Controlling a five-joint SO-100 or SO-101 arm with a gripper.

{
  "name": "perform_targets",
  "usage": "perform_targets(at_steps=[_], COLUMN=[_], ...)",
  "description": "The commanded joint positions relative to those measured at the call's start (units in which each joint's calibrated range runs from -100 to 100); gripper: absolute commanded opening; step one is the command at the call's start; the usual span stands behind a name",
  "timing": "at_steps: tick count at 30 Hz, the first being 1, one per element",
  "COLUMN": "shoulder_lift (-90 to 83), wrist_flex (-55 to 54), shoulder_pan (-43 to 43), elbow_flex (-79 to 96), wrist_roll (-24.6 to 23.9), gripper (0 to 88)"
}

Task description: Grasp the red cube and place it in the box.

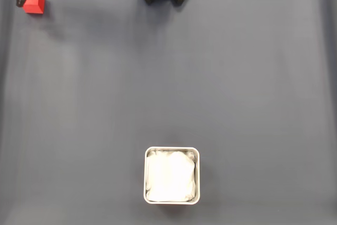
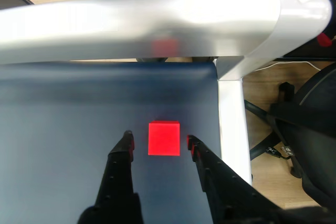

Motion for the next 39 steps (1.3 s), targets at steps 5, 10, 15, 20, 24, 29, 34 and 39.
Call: perform_targets(at_steps=[5, 10, 15, 20, 24, 29, 34, 39], shoulder_lift=[-1.48, -1.13, -0.61, 0.08, 0.60, 1.12, 1.64, 3.29], wrist_flex=[-2.39, -3.62, -5.43, -5.75, -6.57, -8.21, -9.36, -11.00], shoulder_pan=[1.15, 1.37, 1.51, 1.58, 1.58, 1.51, 1.22, 0.94], elbow_flex=[1.29, 2.66, 4.39, 5.03, 5.67, 7.22, 8.40, 8.50], wrist_roll=[0.78, 0.88, 0.73, 0.59, 0.59, 0.73, 0.73, 0.54], gripper=[26.4, 27.7, 30.2, 31.1, 31.9, 33.0, 33.5, 33.8])
